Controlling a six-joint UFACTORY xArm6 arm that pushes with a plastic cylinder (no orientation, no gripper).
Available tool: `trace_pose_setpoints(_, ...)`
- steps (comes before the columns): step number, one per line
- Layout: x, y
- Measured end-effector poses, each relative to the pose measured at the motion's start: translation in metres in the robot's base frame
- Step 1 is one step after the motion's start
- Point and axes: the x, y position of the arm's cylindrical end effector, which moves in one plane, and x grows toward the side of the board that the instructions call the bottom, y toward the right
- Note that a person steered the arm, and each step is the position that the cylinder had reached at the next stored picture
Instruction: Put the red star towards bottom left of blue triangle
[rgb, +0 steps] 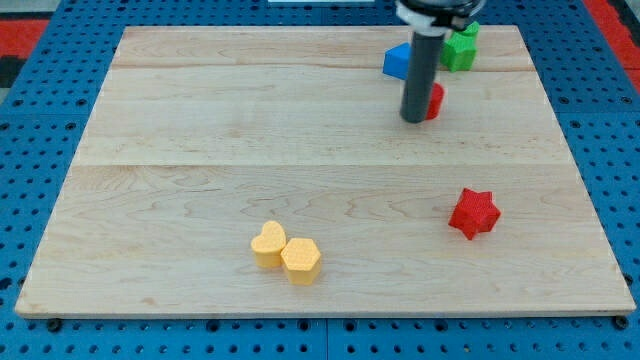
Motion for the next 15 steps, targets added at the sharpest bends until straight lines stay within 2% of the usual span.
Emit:
trace_pose_setpoints(1, -0.005, 0.044)
trace_pose_setpoints(2, -0.015, 0.062)
trace_pose_setpoints(3, -0.041, 0.043)
trace_pose_setpoints(4, -0.040, 0.040)
trace_pose_setpoints(6, 0.055, 0.091)
trace_pose_setpoints(8, 0.179, 0.107)
trace_pose_setpoints(9, 0.168, 0.052)
trace_pose_setpoints(10, 0.139, 0.000)
trace_pose_setpoints(11, 0.161, -0.018)
trace_pose_setpoints(12, 0.164, -0.057)
trace_pose_setpoints(14, 0.116, -0.135)
trace_pose_setpoints(15, 0.073, -0.129)
